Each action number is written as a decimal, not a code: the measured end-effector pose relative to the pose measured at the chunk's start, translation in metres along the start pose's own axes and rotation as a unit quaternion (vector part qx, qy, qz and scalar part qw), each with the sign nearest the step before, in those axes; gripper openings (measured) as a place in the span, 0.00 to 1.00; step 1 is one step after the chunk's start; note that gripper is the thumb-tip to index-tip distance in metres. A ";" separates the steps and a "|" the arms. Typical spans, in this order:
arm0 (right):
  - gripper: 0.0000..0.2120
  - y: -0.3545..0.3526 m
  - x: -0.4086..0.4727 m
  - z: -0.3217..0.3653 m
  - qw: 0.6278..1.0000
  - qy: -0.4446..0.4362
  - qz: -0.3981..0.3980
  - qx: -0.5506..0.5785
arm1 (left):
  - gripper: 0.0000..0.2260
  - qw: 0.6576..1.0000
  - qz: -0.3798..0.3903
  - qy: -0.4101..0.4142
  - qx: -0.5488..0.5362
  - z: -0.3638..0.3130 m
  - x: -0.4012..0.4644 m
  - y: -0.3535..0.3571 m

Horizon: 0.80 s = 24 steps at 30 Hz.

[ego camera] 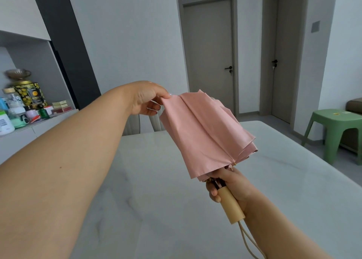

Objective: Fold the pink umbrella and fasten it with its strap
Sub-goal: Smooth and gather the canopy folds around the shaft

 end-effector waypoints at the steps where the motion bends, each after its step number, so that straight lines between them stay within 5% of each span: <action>1: 0.09 -0.001 0.001 -0.001 1.000 0.001 -0.001 0.006 | 0.11 1.000 -0.013 0.003 -0.012 0.001 0.001 -0.002; 11: 0.12 -0.009 0.004 -0.003 1.000 0.005 -0.025 0.018 | 0.09 0.993 -0.091 0.010 -0.078 0.008 -0.004 0.018; 16: 0.09 -0.002 0.003 -0.004 0.999 0.012 0.012 0.033 | 0.04 0.972 -0.164 -0.053 -0.160 0.035 0.001 0.040; 21: 0.34 0.016 0.001 -0.009 0.988 0.042 0.089 0.118 | 0.15 0.957 -0.252 -0.086 -0.117 0.061 0.002 0.047; 24: 0.39 0.021 0.000 -0.011 0.974 0.061 0.111 0.188 | 0.14 0.945 -0.320 -0.050 -0.041 0.060 -0.005 0.043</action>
Point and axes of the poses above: each hand's wrist, its own x-axis towards the middle knuckle, its own y-axis out of the palm, z = x × y, the point moved 9 cm from there along x, towards the middle knuckle, and after that the axes turned 6 degrees about x, right-handed, at the moved point
